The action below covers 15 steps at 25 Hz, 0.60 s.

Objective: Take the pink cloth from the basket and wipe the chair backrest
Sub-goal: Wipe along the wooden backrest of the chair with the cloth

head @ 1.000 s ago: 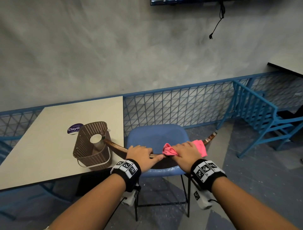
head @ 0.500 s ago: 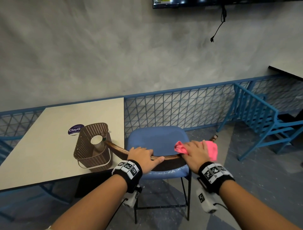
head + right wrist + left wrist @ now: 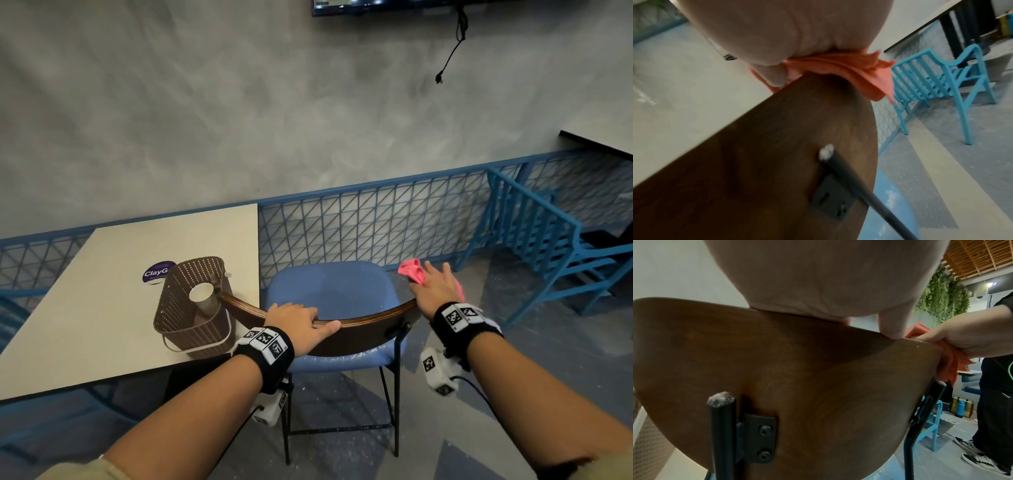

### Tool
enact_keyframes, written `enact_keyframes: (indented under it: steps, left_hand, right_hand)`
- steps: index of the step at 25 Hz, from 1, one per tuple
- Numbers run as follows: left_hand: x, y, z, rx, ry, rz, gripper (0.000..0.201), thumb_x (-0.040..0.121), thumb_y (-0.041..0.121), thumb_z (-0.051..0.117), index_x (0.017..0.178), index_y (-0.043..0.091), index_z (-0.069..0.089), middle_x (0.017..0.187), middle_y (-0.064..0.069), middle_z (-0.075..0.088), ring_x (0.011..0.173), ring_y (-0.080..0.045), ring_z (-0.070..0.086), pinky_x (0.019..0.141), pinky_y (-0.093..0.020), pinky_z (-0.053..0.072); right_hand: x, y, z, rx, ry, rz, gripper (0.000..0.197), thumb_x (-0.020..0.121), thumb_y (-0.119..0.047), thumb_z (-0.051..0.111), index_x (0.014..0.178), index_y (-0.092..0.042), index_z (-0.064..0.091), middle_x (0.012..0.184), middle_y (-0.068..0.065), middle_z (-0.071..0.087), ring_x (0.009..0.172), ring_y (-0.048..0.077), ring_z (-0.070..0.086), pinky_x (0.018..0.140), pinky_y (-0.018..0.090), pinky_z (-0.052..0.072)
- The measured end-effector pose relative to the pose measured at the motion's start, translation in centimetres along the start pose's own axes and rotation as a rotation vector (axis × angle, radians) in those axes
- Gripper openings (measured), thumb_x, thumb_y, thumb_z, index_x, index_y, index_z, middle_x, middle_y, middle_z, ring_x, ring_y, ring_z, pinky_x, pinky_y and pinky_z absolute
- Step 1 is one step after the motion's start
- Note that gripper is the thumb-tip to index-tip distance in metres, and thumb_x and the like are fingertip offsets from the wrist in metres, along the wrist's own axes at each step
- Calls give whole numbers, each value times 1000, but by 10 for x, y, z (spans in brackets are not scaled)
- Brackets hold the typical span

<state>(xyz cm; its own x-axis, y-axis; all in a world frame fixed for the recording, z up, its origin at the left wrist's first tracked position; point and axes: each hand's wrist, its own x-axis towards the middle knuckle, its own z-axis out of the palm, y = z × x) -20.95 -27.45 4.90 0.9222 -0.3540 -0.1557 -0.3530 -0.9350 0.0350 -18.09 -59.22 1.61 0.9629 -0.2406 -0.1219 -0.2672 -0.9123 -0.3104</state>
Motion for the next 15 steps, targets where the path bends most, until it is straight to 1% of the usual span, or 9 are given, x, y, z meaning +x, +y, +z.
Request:
enact_keyframes:
  steps: [2,4,5,8,10,11,13,14,15]
  left_hand:
    - [1,0,0,2,-8,-2,79,77,89,14,82,26,61,84,3,65,90,-22,58,89,-45,41]
    - [2,0,1,-1,-6,-6,79,77,89,14,83,26,62,85,4,64,90,-21,58,89,-44,41]
    - [3,0,0,-3,-5,-4,79,77,89,15,83,27,62,84,4,64,90,-21,58,89,-44,41]
    - [3,1,-2,-3,-22,7,77,78,89,14,83,27,61,82,5,62,90,-21,58,89,-44,41]
    - [3,2,-3,0,-29,9,76,78,88,14,83,27,60,82,4,61,90,-21,58,88,-44,41]
    - [3,2,-4,0,-30,9,76,78,88,14,84,28,60,81,4,61,89,-21,57,88,-44,41]
    - [1,2,-4,1,-31,11,76,78,88,14,85,28,60,81,4,60,88,-21,57,88,-43,41]
    - [1,2,-4,4,-32,11,76,78,88,14,86,28,60,80,4,60,88,-21,57,88,-43,41]
    - [0,2,-4,6,-33,11,76,79,88,14,86,28,59,80,4,60,88,-21,57,88,-44,41]
  right_hand:
    - [-23,-19,11,-32,71,-18,52,95,-41,32,145,-34,39,162,3,17,149,33,-6,120,52,-2]
    - [-49,-31,20,30,120,-49,51,97,-37,36,148,-34,34,163,2,13,149,31,-10,117,52,-3]
    - [-53,-33,22,31,124,-59,52,96,-38,36,148,-33,34,163,1,14,149,29,-9,118,52,-2]
    - [-21,-14,16,1,94,-51,54,92,-50,30,141,-34,45,160,1,26,150,27,0,120,51,3]
    - [7,3,6,85,54,31,53,92,-53,31,138,-34,51,155,1,37,149,29,12,120,49,7]
    - [19,11,1,174,59,72,53,91,-52,35,135,-29,54,151,4,44,146,31,22,119,49,12]
    - [35,24,-9,406,70,143,50,93,-45,44,125,-11,61,136,18,56,130,38,44,111,49,30]
    - [38,26,-12,489,83,180,46,95,-39,46,122,-5,61,132,25,57,121,41,50,106,48,37]
    - [42,27,-11,567,86,233,44,96,-34,47,122,-1,60,130,30,55,119,43,51,104,47,38]
